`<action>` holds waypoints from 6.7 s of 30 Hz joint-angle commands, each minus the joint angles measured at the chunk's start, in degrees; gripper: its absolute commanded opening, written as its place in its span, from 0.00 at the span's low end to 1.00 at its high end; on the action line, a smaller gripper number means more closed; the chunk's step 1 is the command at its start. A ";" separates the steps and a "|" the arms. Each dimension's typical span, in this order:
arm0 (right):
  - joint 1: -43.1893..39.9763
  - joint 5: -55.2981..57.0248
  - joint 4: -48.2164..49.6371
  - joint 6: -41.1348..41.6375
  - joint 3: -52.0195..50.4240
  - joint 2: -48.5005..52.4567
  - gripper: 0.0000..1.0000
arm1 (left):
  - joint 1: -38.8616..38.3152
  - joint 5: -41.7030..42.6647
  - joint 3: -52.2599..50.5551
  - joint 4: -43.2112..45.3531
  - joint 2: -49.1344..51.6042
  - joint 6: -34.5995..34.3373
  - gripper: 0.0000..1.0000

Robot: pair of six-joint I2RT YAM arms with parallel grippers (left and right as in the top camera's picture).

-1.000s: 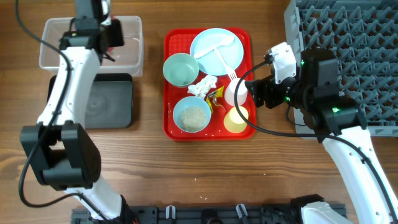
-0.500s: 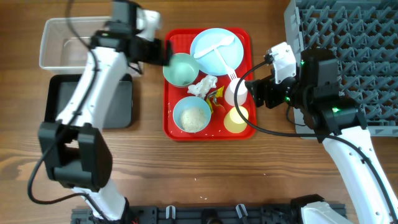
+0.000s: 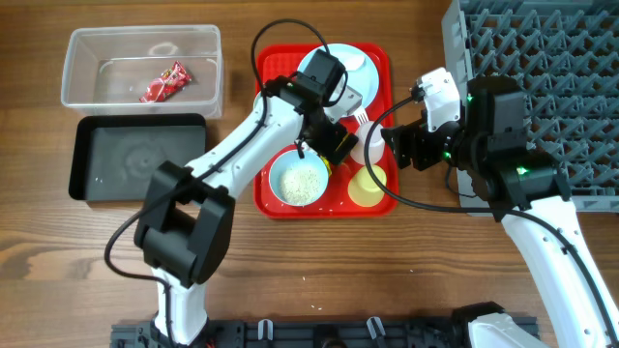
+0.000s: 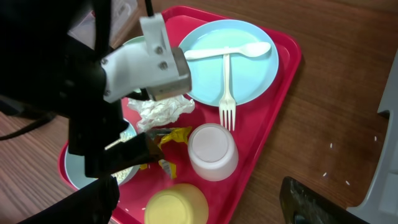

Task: Sort waste into correct bins and load items into the dishwasher rack
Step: 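Carry the red wrapper left and drop it into the clear bin, then grasp the tissue and yellow wrapper with the left gripper, drop in bin, then grasp the rice-filled light-blue bowl with the left gripper, then tip the bowl over the black tray to pour out the rice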

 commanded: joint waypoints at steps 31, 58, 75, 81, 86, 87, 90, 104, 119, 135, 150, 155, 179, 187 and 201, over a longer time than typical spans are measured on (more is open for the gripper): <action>-0.09 -1.40 -0.17 0.09 0.96 2.62 0.86 | 0.35 -7.58 1.40 4.37 4.94 -4.52 0.04; -0.09 -1.40 -0.02 0.13 0.96 2.62 0.88 | 35.89 -7.89 3.08 19.28 -6.51 -7.32 0.51; -0.09 -1.40 0.31 0.22 0.96 2.62 1.00 | 33.00 10.12 3.08 -4.76 -16.76 -12.02 1.00; -0.09 -1.40 0.07 0.20 0.96 2.62 0.99 | 24.65 9.84 -3.45 -12.22 -15.74 -15.43 1.00; -0.09 -1.40 0.13 0.26 0.96 2.62 1.00 | 15.76 9.18 -10.14 -10.84 -15.74 -15.67 0.98; -0.09 -1.40 0.13 0.26 0.96 2.62 1.00 | 13.73 9.18 -10.88 -10.38 -15.74 -15.67 0.95; -0.09 -1.40 0.13 0.24 0.96 2.62 1.00 | 7.08 8.44 -12.76 -7.41 -15.74 -15.67 0.86; -0.09 -1.40 -0.48 0.31 0.96 2.62 1.00 | -6.45 -2.25 -16.87 3.76 -7.17 -15.65 0.67; -0.09 -1.40 -0.46 0.28 0.96 2.62 1.00 | -6.43 -3.37 -16.79 3.93 -4.85 -15.63 0.04; -0.09 -1.40 -0.48 0.26 0.96 2.62 1.00 | -1.31 -11.19 -15.65 -3.10 -15.19 -22.64 0.04; -0.09 -1.40 -0.59 0.24 0.96 2.62 1.00 | 28.04 0.94 -15.89 -6.21 -26.67 -25.22 0.04; -0.09 -1.40 -0.48 0.26 0.96 2.62 1.00 | 43.04 22.14 -15.89 -6.47 -25.90 -14.88 0.04; -0.09 -1.42 -1.77 0.72 0.96 2.62 1.00 | 66.29 62.60 -15.89 -9.44 -17.97 -1.81 0.04; -0.09 -1.40 -1.79 1.73 0.96 2.62 1.00 | 66.34 65.59 -15.89 -8.87 -11.08 1.22 0.04; -0.09 -1.40 -1.77 2.23 0.96 2.62 1.00 | 71.01 74.34 -15.89 -6.43 -9.84 1.16 0.04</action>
